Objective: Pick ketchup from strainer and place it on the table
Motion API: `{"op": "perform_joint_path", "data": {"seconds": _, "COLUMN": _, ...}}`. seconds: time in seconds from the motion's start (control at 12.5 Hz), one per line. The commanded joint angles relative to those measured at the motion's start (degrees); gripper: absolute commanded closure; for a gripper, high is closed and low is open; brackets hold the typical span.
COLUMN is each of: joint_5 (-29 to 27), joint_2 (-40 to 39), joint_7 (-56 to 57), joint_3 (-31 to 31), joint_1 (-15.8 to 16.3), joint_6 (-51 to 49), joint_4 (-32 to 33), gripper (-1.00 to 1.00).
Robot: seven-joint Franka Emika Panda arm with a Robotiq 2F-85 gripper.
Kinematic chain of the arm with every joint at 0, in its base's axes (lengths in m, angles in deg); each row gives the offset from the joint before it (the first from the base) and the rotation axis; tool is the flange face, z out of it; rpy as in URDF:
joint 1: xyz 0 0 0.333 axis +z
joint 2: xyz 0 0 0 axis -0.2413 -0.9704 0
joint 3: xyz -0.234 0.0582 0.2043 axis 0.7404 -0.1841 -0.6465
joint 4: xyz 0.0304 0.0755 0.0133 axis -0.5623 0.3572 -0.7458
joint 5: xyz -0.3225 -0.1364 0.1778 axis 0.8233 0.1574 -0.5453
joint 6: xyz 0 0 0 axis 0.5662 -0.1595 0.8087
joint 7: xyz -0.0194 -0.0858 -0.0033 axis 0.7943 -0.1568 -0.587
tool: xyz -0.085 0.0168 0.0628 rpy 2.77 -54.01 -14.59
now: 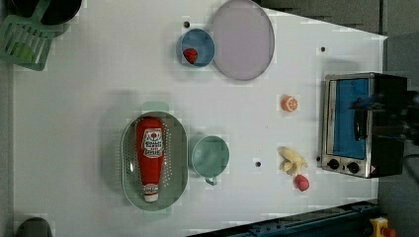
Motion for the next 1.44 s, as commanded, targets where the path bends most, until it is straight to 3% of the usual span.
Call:
{"op": "perform_joint_path", "data": {"seconds": 0.08, "joint_5": -0.64, "joint_2": -3.37, "joint_7": -2.11, "joint_3": -8.43, "joint_1": 3.82, "joint_6": 3.39, "joint_4": 0.39, "gripper": -1.0}}
{"op": "perform_joint_path", "data": {"seconds": 0.64, "joint_5": 1.16, "joint_2": -14.55, "joint_7": -3.08, "joint_3": -23.85, "joint_1": 4.86, "joint_6": 14.75, "joint_4": 2.99, "gripper": -1.0}}
{"op": "perform_joint_path", "data": {"seconds": 1.12, "joint_5": 13.32, "joint_2": -26.34, "joint_7": -8.76, "joint_3": -25.32, "joint_1": 6.64, "joint_6": 32.68, "joint_4": 9.37, "gripper": -1.0}}
{"op": "perform_joint_path", "data": {"seconds": 1.44, "joint_5": 20.6, "joint_2": -35.8, "joint_7": -13.94, "joint_3": -24.99, "joint_1": 7.12, "joint_6": 41.13, "joint_4": 10.02, "gripper": -1.0}}
